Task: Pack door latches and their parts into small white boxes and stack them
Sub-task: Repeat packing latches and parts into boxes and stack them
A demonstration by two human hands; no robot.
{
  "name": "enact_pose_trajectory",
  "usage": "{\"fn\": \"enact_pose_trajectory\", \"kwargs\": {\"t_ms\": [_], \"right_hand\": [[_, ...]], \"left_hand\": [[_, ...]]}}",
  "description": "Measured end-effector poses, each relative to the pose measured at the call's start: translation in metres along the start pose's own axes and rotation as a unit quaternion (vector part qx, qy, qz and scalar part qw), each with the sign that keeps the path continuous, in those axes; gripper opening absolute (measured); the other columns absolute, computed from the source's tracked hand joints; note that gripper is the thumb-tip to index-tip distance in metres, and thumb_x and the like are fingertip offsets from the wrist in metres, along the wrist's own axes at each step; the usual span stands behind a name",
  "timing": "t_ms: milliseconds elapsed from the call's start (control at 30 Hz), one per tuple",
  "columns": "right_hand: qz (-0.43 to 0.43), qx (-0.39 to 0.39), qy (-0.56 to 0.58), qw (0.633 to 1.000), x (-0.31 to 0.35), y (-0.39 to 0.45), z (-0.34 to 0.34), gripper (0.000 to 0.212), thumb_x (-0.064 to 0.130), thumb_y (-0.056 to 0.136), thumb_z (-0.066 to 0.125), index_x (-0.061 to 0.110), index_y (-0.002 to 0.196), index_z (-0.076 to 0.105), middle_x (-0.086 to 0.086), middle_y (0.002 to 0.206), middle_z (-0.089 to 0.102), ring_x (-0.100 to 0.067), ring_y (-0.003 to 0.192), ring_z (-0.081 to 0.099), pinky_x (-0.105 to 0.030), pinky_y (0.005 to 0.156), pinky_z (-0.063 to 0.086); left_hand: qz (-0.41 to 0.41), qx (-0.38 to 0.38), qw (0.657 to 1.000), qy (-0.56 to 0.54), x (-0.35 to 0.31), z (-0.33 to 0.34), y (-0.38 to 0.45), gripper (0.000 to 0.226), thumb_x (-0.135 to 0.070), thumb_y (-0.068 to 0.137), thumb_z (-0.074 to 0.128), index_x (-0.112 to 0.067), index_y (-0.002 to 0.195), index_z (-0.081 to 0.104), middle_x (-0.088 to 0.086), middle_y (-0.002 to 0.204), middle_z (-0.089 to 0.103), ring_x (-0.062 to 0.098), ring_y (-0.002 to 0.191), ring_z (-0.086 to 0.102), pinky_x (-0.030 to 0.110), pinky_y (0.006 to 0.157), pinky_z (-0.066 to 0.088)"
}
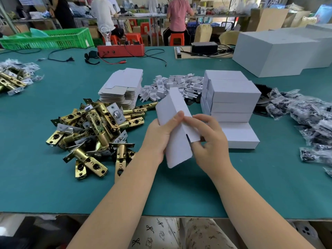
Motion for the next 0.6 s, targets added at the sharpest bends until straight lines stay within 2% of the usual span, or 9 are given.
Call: {"fn": "enact_pose_trajectory", "kwargs": {"t_ms": [67,133,200,300,367,433,500,533,600], "right_hand": [[0.06,0.065,0.097,0.991,-0.008,-0.002,0.013,0.058,0.004,0.069,0.045,0.036,0.116,0.058,0.008,0.118,0.055,0.008,0.102,0.048,-0.006,0.075,0.04],[0.11,0.086,0.184,0.973,-0.015,-0.004,0.018,0.055,0.01,0.069,0.046,0.041,0.114,0.056,0.018,0.113,0.058,0.006,0.101,0.053,-0.01,0.077,0.043],[0.146,0.078,0.266,0.95,-0.022,-0.005,0.019,0.048,0.022,0.069,0.051,0.034,0.115,0.056,0.014,0.107,0.062,-0.001,0.09,0.059,-0.02,0.072,0.049],[0.204,0.1,0.327,0.917,-0.032,-0.006,0.028,0.055,0.04,0.064,0.054,0.033,0.118,0.05,-0.002,0.103,0.059,-0.011,0.085,0.061,-0.024,0.061,0.051],[0.25,0.07,0.301,0.918,-0.046,-0.007,0.026,0.044,0.04,0.075,0.057,0.031,0.117,0.049,0.009,0.09,0.066,-0.007,0.079,0.063,-0.022,0.059,0.051],[0.273,0.032,0.221,0.936,-0.057,-0.007,0.019,0.027,0.04,0.091,0.056,0.025,0.113,0.053,0.018,0.083,0.069,-0.002,0.077,0.064,-0.018,0.063,0.051],[0.282,0.018,0.161,0.946,-0.062,-0.007,0.016,0.02,0.038,0.095,0.054,0.019,0.098,0.061,0.011,0.085,0.07,-0.009,0.077,0.064,-0.024,0.066,0.051],[0.287,0.015,0.144,0.947,-0.065,-0.007,0.015,0.02,0.037,0.095,0.053,0.021,0.091,0.062,0.007,0.085,0.07,-0.011,0.076,0.063,-0.029,0.068,0.051],[0.302,0.008,0.142,0.942,-0.068,-0.007,0.012,0.016,0.033,0.095,0.055,0.023,0.084,0.062,0.004,0.09,0.071,-0.017,0.082,0.066,-0.036,0.075,0.054]], "left_hand": [[0.007,-0.022,1.0,0.007,-0.004,-0.007,0.0,0.065,-0.047,0.061,0.085,-0.004,0.106,0.065,0.011,0.085,0.074,0.025,0.071,0.071,0.032,0.057,0.055],[0.004,-0.041,0.999,0.018,-0.005,-0.013,0.0,0.067,-0.047,0.055,0.08,-0.005,0.104,0.064,0.01,0.084,0.074,0.023,0.067,0.071,0.03,0.053,0.055],[-0.004,-0.05,0.998,0.029,-0.004,-0.017,0.002,0.06,-0.045,0.054,0.079,-0.008,0.099,0.064,0.008,0.082,0.075,0.022,0.065,0.071,0.031,0.053,0.055],[-0.017,-0.043,0.999,0.027,-0.007,-0.021,0.002,0.053,-0.039,0.057,0.08,-0.007,0.098,0.066,0.009,0.083,0.075,0.024,0.066,0.071,0.032,0.052,0.056],[-0.018,-0.035,0.998,0.041,-0.007,-0.021,0.001,0.044,-0.034,0.067,0.081,-0.005,0.098,0.068,0.01,0.084,0.076,0.026,0.067,0.072,0.031,0.051,0.055],[-0.001,-0.044,0.995,0.087,-0.007,-0.019,0.001,0.034,-0.034,0.079,0.077,-0.004,0.092,0.07,0.009,0.082,0.076,0.025,0.067,0.072,0.032,0.051,0.057],[0.018,-0.076,0.988,0.135,-0.008,-0.021,0.002,0.046,-0.044,0.086,0.069,0.002,0.086,0.068,0.012,0.082,0.074,0.031,0.07,0.07,0.037,0.062,0.059],[0.021,-0.097,0.983,0.156,-0.008,-0.023,0.003,0.051,-0.05,0.089,0.063,0.002,0.083,0.066,0.016,0.08,0.07,0.034,0.068,0.066,0.037,0.065,0.054],[0.039,-0.124,0.972,0.194,-0.013,-0.028,0.004,0.046,-0.054,0.092,0.055,-0.01,0.078,0.059,0.015,0.075,0.056,0.026,0.066,0.053,0.032,0.065,0.04]]}}
Point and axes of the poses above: each hand's wrist, its own y-axis towards the middle knuckle, its own z-axis out of the palm, x = y × z, the point moved 10 cm from there along y, towards the middle knuckle
